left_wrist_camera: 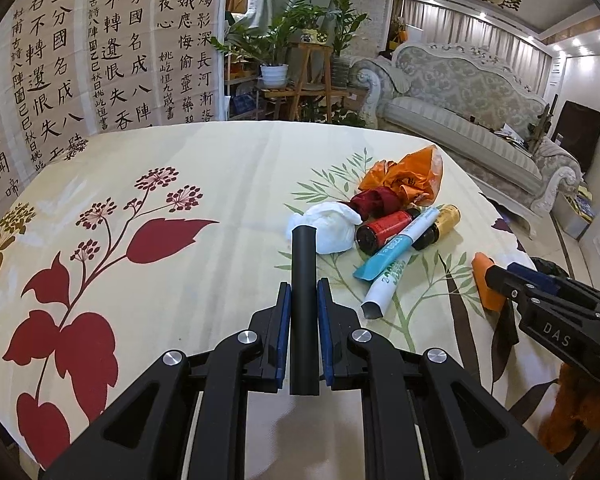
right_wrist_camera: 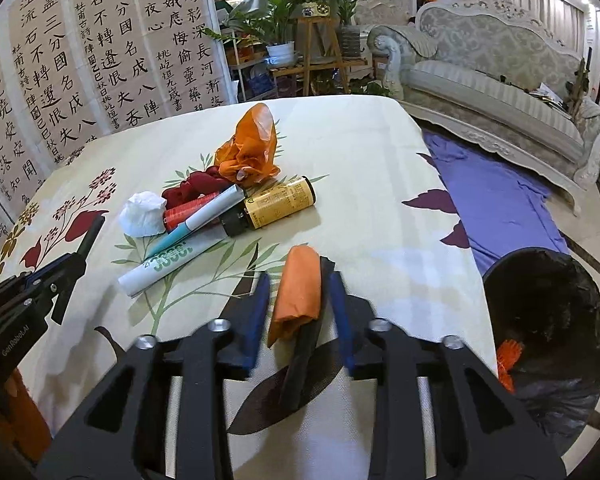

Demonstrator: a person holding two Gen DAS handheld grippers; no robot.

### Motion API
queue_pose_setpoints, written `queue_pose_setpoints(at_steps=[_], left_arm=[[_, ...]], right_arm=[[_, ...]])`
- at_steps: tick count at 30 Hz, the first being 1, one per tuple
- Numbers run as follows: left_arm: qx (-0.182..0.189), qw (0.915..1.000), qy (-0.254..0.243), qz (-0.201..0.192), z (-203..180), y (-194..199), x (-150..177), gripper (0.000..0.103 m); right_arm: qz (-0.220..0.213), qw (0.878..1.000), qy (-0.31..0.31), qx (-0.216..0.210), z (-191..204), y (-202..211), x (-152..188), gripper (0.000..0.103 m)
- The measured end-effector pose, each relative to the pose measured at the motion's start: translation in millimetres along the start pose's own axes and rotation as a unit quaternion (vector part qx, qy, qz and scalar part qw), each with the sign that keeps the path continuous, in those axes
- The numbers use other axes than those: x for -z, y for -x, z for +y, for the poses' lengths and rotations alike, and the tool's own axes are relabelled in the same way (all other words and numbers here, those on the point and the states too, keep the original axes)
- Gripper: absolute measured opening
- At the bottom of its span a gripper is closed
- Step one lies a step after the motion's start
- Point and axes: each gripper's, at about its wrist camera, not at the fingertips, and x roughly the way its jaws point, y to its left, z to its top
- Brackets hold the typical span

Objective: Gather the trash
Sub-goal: 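Lift the black marker with orange scrap in the right gripper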

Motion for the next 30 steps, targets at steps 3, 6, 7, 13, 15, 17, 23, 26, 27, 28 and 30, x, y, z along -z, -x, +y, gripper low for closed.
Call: queue_pose_setpoints(at_steps=[3,6,7,13,15,17,23,26,27,28,30], left_arm=[[0.002,1.0000,0.002,0.001,1.0,-0.3,0.5,0.014],[0.002,1.0000,0.002,0.001,0.8,0.2,0.9,0.014],[0.002,1.0000,0.002,0.001,0.8,-0.2,0.5,0.014],[0.002,1.0000,0.002,0.001,0.6,0.2,1.0,0.014],[0.003,1.0000,0.002,0.003,0.5,-0.4,1.1,0.014],[0.004,1.0000,0.002,0.004,-1.6,-0.6,2.5,0.014],[0.007,1.0000,0.001,0.004,-4.7,1.8,5.2,0.014],[0.007,1.0000,0.002,0.005,-4.7,1.9,5.8,0.014],[0.007,1.0000,0.003,0.005,-3.5,1.5,6.2,0.014],[0.007,1.0000,0.004,0.005,-2.6,0.8,6.2,0.014],[0.008,0.9999,0.004,0.006,-2.8,0.2,6.4,0.014]], right_arm=[[0.000,1.000,0.002,0.001,1.0,1.5,0.7,0.038],[0.001,1.000,0.002,0.001,1.0,4.4,2.9,0.038],[0.002,1.000,0.002,0.002,0.8,5.8,4.6,0.038],[0.010,1.000,0.005,0.009,-2.6,14.3,16.9,0.038],[0.014,1.000,0.005,0.010,-3.0,15.1,20.5,0.038],[0.019,1.000,0.009,0.009,-2.2,14.0,23.5,0.036],[0.025,1.000,0.017,0.003,2.6,13.4,26.3,0.022],[0.027,1.000,0.016,0.001,2.2,15.1,28.1,0.022],[0.028,0.999,0.017,0.003,1.6,15.0,29.1,0.022],[0.031,0.999,0.017,0.003,1.2,14.0,30.0,0.021],[0.037,0.999,0.017,0.002,1.3,9.9,30.9,0.012]])
